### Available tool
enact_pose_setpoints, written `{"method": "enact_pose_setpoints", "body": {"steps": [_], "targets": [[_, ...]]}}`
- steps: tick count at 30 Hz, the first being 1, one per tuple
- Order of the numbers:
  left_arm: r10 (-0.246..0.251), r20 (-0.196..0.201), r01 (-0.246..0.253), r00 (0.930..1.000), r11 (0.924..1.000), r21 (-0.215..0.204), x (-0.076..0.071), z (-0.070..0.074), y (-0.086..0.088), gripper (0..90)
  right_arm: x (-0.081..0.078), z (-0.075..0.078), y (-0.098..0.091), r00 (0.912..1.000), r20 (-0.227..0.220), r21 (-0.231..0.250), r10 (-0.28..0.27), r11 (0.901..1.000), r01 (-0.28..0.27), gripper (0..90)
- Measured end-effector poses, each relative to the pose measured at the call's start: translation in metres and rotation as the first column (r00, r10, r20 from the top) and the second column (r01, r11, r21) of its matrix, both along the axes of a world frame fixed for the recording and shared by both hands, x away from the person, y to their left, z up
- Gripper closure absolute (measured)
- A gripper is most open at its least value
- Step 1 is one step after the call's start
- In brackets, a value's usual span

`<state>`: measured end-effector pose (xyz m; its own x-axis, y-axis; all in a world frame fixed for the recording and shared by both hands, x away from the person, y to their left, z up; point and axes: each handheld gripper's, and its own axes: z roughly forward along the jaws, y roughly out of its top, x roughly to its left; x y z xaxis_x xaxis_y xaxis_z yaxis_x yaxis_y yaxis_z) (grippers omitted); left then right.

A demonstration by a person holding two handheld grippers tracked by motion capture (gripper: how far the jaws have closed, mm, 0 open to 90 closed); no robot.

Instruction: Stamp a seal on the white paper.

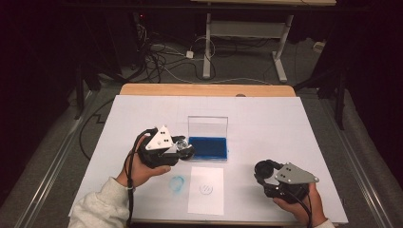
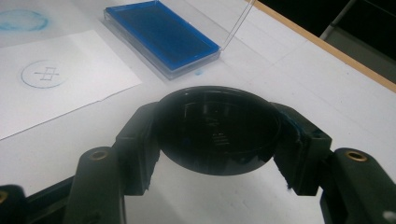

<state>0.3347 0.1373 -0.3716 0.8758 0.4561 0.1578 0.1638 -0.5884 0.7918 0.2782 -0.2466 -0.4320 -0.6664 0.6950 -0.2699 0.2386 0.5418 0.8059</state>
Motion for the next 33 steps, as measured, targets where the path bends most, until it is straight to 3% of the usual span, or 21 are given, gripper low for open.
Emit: {"method": "enact_pose_setpoints", "body": {"steps": [12, 15, 33], "targets": [[-0.067, -0.022, 0.068, 0.9975, 0.9974, 0.023, -0.01, -0.01, -0.017, 54.7, 0.001, -0.003, 0.002, 0.9999, -0.013, -0.009, 0.006, 0.9999, -0.006, 38.3], [-0.086, -0.032, 0.088, 0.9958, 0.9952, 0.045, -0.012, -0.015, -0.024, 54.7, 0.001, -0.003, 0.002, 0.9999, -0.014, -0.009, 0.006, 0.9999, -0.007, 38.3], [-0.175, -0.106, 0.189, 0.9788, 0.9732, 0.132, -0.019, -0.042, -0.054, 54.7, 0.004, -0.008, 0.004, 0.999, -0.043, -0.033, 0.012, 0.9994, -0.013, 38.3]]}}
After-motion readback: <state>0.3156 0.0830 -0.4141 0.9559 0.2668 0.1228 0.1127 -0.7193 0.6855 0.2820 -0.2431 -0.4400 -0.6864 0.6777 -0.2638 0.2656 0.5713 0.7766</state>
